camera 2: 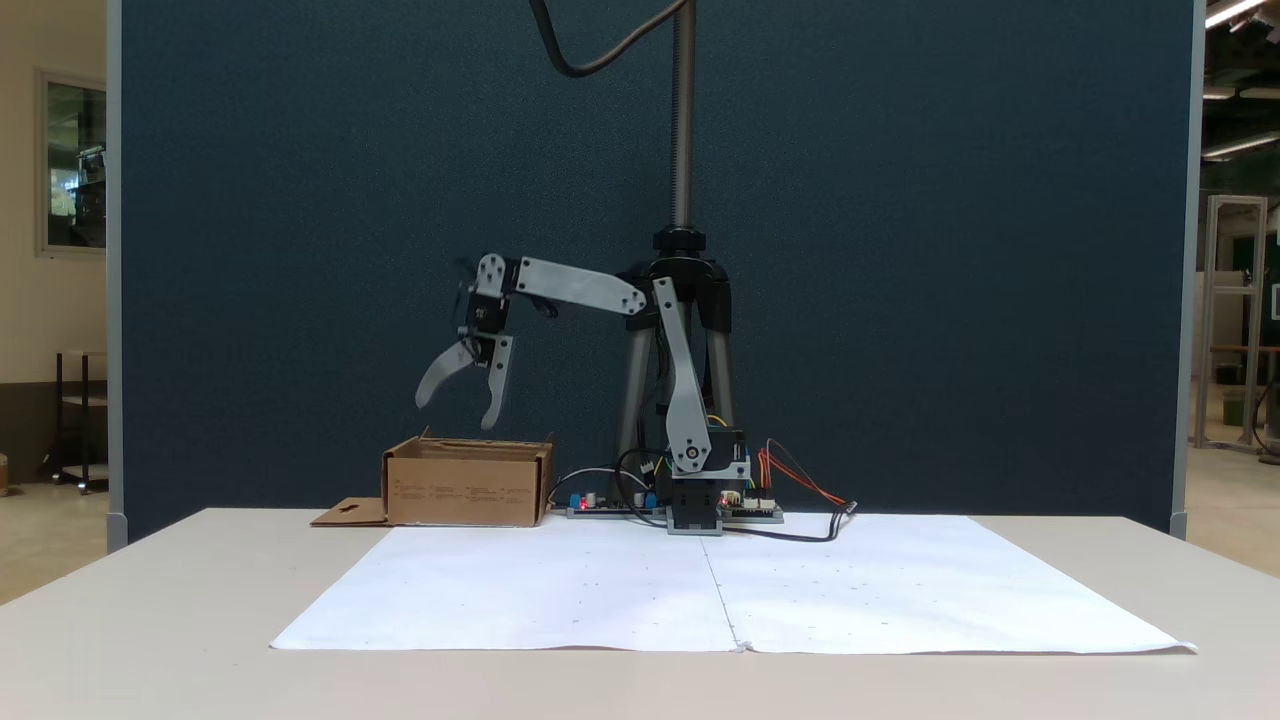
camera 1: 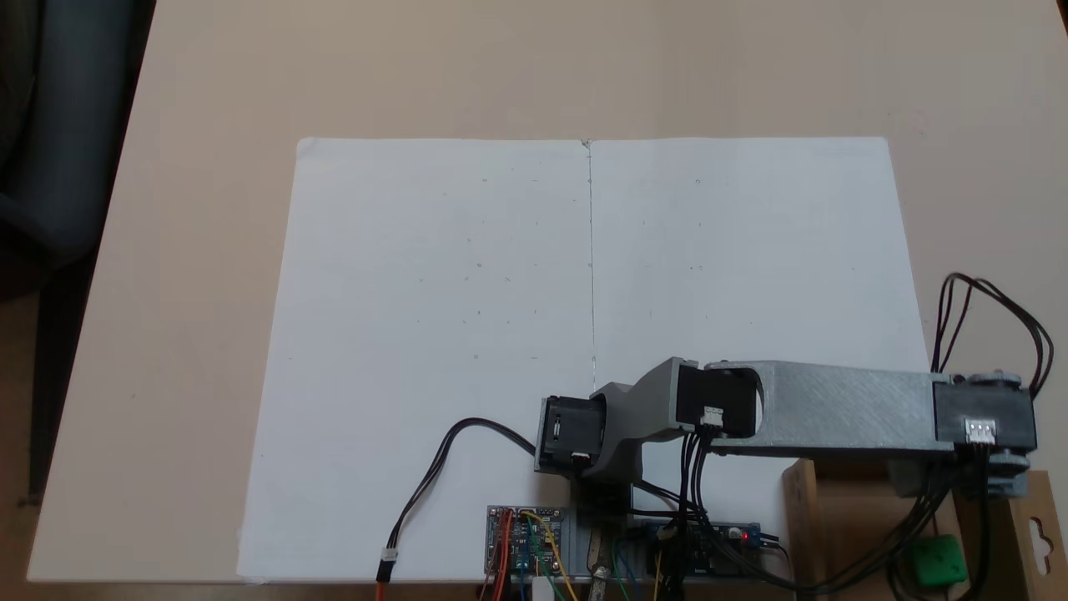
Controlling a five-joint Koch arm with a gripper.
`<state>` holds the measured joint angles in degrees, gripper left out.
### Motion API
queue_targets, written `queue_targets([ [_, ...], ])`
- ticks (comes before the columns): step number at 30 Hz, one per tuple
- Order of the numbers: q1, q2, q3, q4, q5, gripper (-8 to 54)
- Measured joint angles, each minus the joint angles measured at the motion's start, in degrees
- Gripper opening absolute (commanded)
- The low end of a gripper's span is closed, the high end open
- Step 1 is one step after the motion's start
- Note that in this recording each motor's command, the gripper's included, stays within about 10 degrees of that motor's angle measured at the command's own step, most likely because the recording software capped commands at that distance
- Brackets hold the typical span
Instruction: Grasp a green dice and put it in the bin.
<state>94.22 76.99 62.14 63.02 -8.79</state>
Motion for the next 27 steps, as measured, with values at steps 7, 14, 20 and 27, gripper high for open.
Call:
queue_targets([
  [7, -16.0, 5.45, -0.09, 0.0, 1.23, 42.6],
  [14, -35.07, 8.09, 0.0, 0.0, 2.29, 42.7],
  [20, -51.5, 8.09, 0.0, -0.53, 2.46, 42.8],
  [27, -65.57, 6.86, 0.09, -8.7, 2.46, 43.3],
])
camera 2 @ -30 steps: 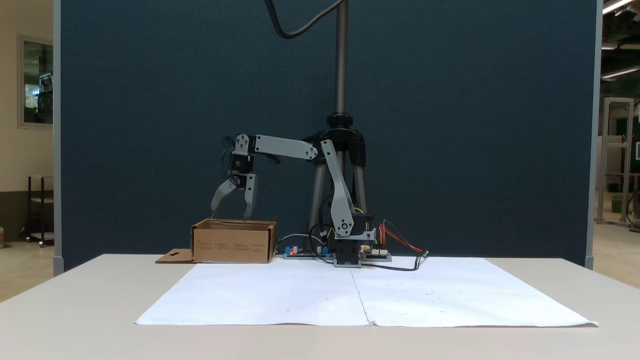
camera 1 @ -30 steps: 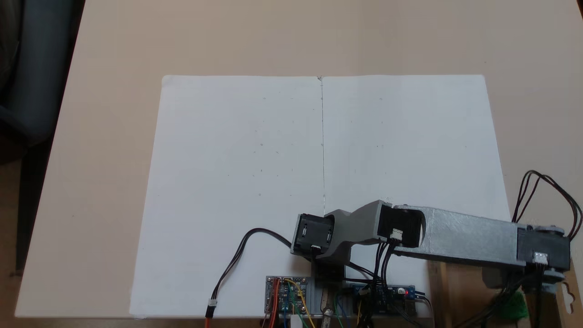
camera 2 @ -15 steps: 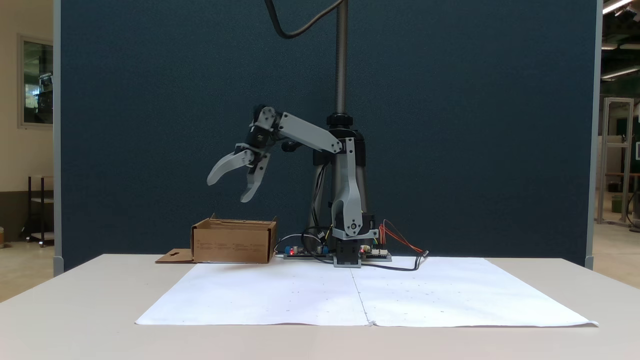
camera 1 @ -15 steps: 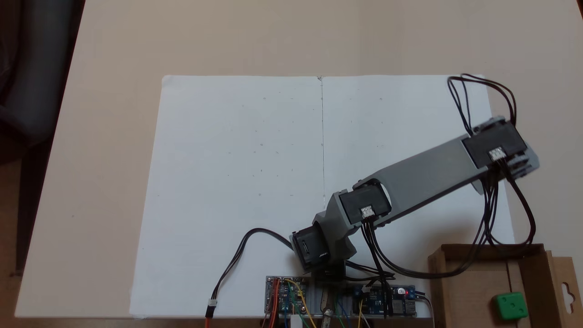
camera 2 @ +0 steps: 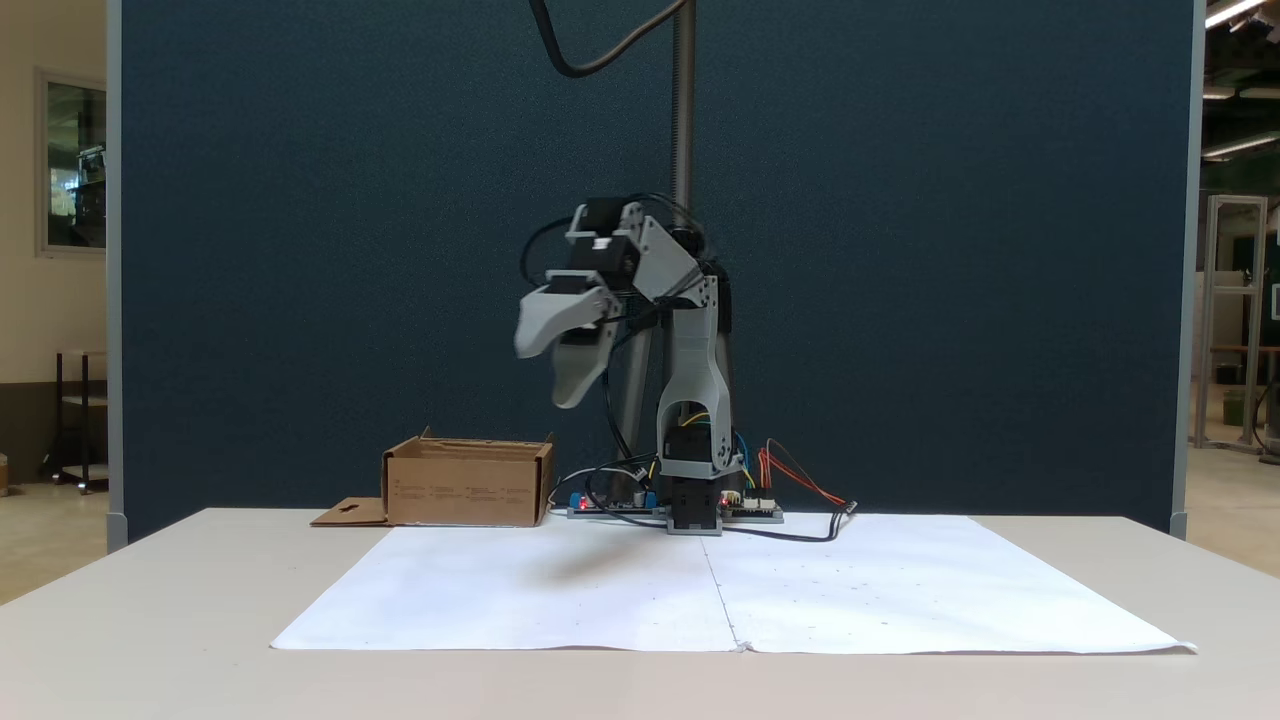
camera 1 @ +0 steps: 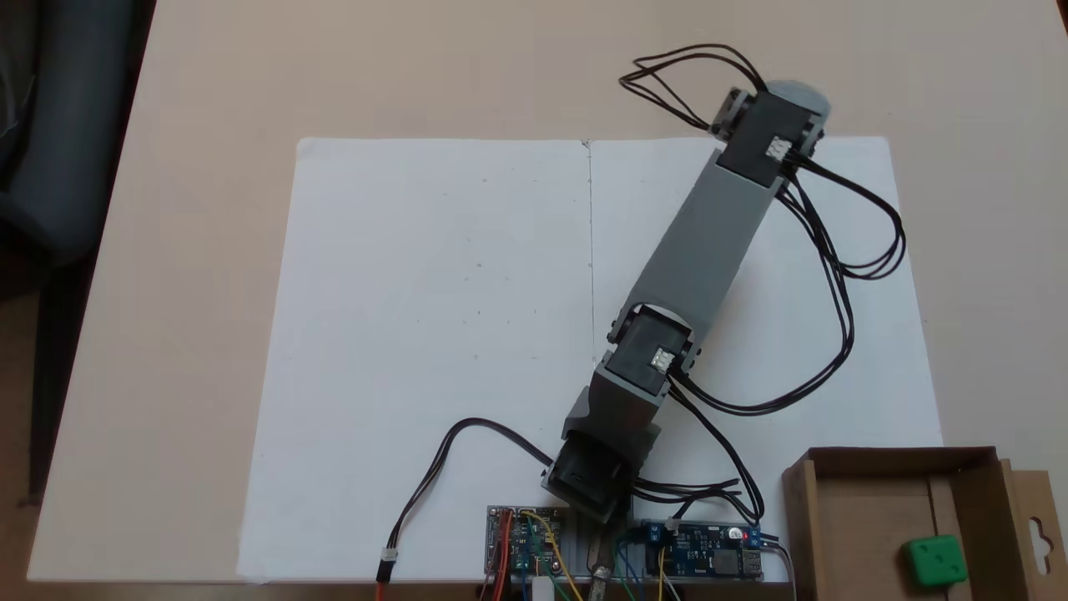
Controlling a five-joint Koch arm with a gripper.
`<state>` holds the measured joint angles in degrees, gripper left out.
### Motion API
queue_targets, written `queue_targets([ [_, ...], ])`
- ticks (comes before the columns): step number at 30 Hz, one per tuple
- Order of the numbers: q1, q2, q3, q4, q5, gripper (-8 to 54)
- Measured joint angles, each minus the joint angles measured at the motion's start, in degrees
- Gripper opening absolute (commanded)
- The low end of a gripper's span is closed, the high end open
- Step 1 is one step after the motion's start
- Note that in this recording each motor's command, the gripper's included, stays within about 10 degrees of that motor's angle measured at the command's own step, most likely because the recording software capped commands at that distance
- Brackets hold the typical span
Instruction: Grasp a green dice and put it in the bin.
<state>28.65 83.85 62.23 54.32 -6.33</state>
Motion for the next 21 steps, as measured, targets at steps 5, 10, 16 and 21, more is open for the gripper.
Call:
queue_targets([
  [5, -7.03, -1.32, 9.58, -7.12, 0.0, 43.3],
  [10, -11.69, -1.32, 22.15, -19.86, 0.0, 43.3],
  [16, -18.46, 0.53, 32.96, -35.16, -0.7, 43.2],
  [21, -21.97, 8.09, 39.81, -39.99, -0.7, 43.2],
])
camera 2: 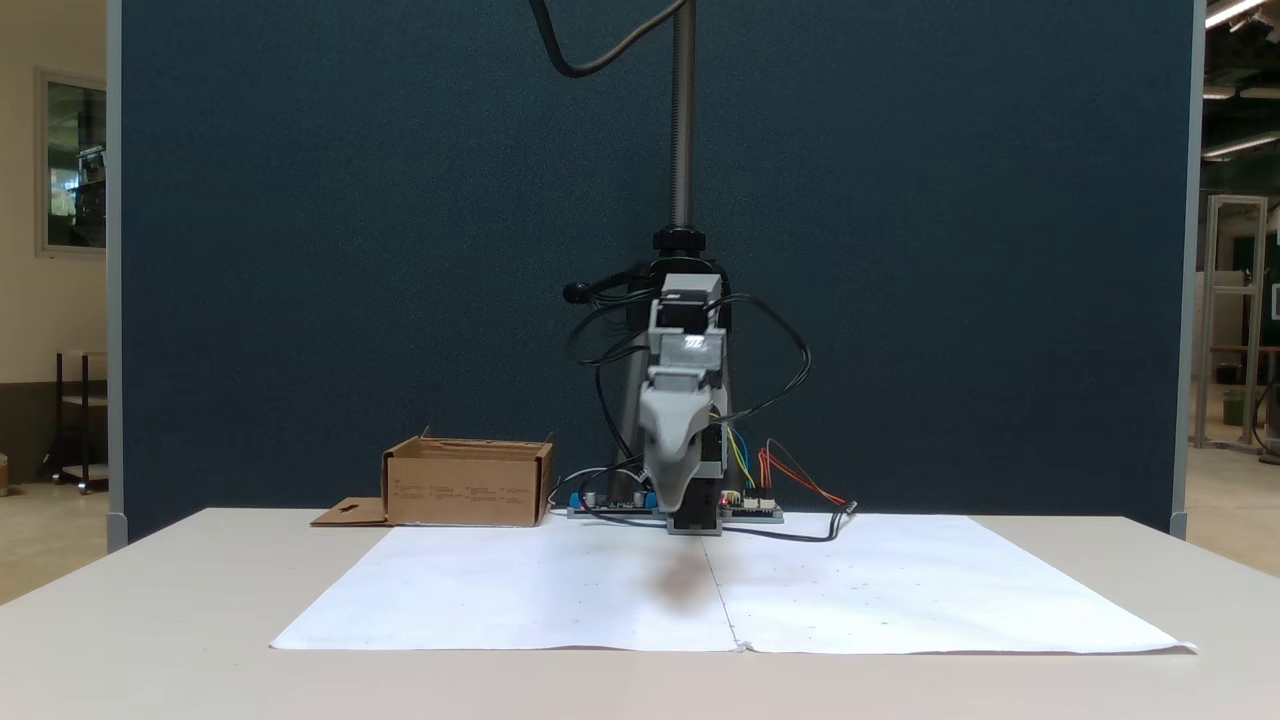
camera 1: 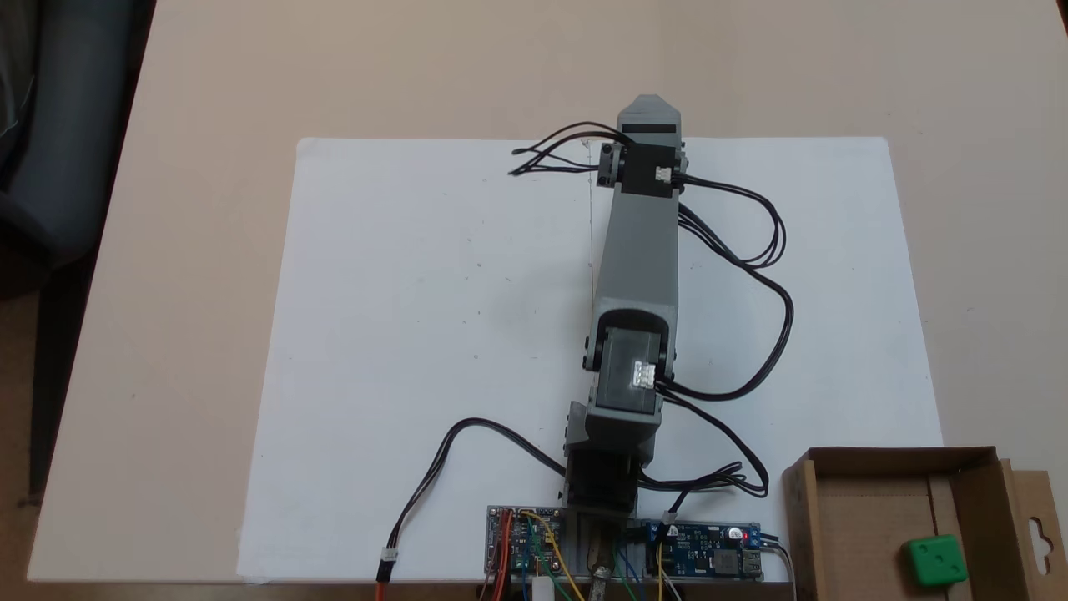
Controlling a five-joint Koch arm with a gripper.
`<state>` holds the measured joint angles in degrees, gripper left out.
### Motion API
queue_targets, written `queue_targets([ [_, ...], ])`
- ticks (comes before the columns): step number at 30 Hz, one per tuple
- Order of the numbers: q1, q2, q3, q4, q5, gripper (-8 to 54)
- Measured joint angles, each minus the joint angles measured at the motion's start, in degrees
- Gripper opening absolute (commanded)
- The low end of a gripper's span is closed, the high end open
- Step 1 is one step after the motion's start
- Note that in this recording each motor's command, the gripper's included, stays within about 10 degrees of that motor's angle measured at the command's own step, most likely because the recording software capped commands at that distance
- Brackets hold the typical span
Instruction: Grasp a green dice and put it in the bin.
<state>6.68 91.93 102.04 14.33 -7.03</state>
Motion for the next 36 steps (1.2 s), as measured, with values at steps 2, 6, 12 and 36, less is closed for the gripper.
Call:
queue_targets([
  [2, -0.97, 4.22, 3.52, -2.2, 0.0, 43.3],
  [6, -2.46, 12.83, 11.78, -6.68, -0.09, 43.5],
  [12, -3.69, 27.16, 24.52, -16.52, -0.26, 44.3],
  [36, -5.27, 37.44, 68.55, -61.26, -0.18, 44.6],
])
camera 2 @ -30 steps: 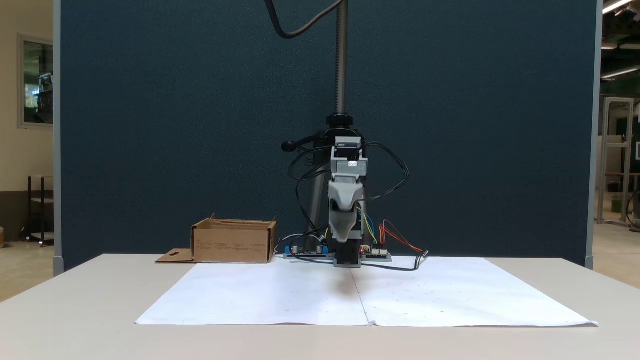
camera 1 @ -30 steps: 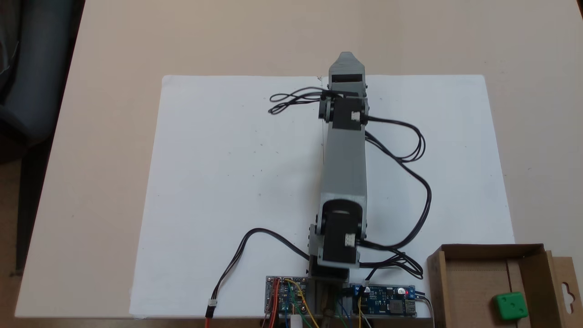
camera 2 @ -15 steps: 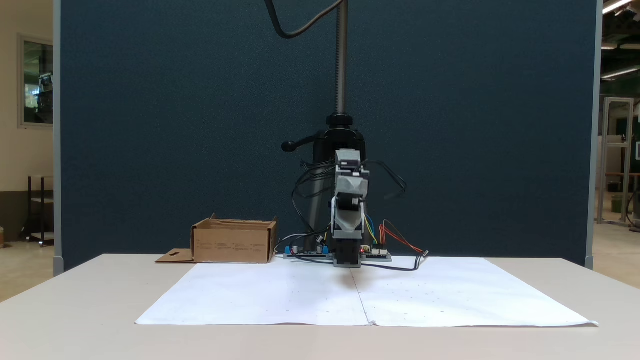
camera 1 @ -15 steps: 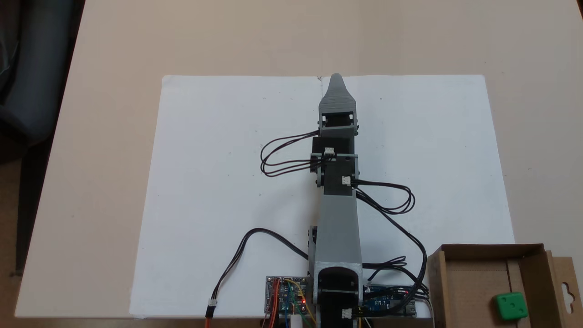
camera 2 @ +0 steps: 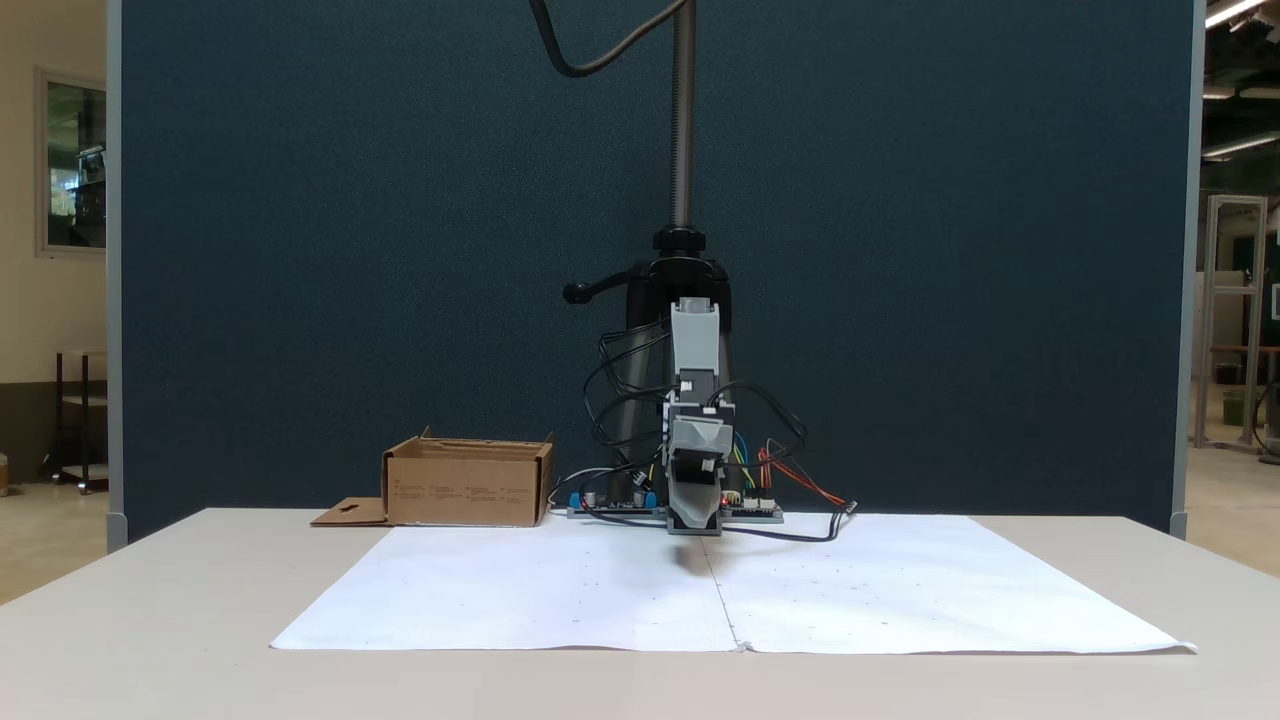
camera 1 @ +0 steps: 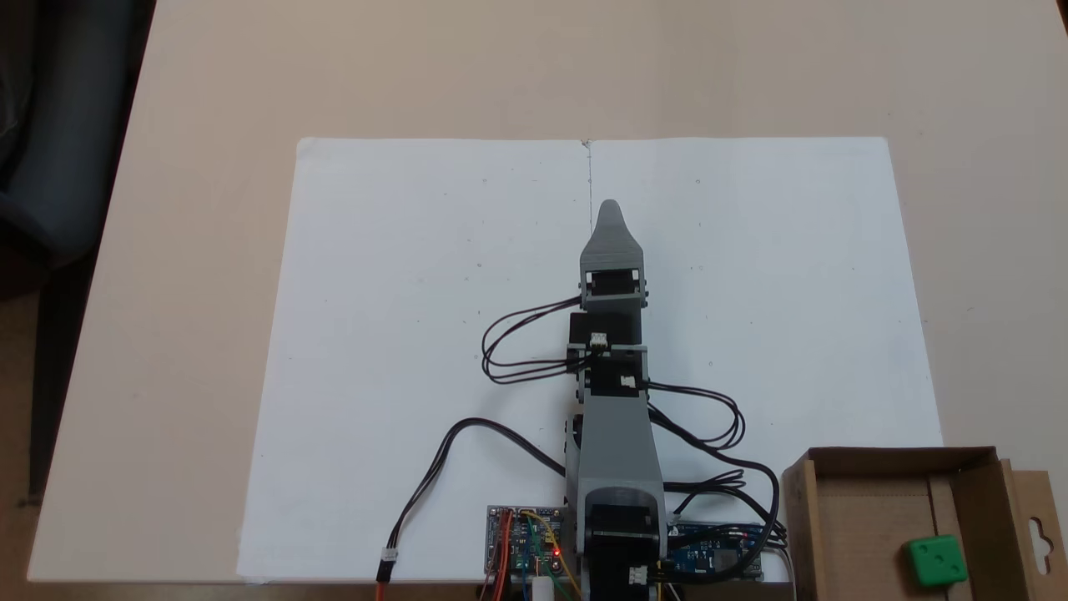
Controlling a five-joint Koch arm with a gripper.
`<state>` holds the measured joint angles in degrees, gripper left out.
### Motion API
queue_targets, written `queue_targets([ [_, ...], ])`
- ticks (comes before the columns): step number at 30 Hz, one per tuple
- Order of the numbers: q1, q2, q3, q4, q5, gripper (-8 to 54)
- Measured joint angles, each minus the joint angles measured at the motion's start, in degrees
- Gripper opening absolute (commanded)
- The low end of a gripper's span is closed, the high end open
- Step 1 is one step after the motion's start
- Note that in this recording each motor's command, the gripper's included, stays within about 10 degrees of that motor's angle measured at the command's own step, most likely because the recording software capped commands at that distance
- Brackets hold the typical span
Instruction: Grasp a green dice and put it in the bin.
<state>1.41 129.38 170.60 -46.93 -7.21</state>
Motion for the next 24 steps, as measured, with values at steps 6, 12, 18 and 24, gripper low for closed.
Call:
queue_targets([
  [6, 0.0, 0.0, 4.83, -10.99, 0.0, 44.6],
  [12, 0.0, 0.0, 5.01, -21.45, 0.0, 44.6],
  [18, 0.0, 0.0, 5.01, -30.59, 0.0, 44.7],
  [24, 0.0, 0.0, 5.01, -31.55, 0.0, 44.8],
])
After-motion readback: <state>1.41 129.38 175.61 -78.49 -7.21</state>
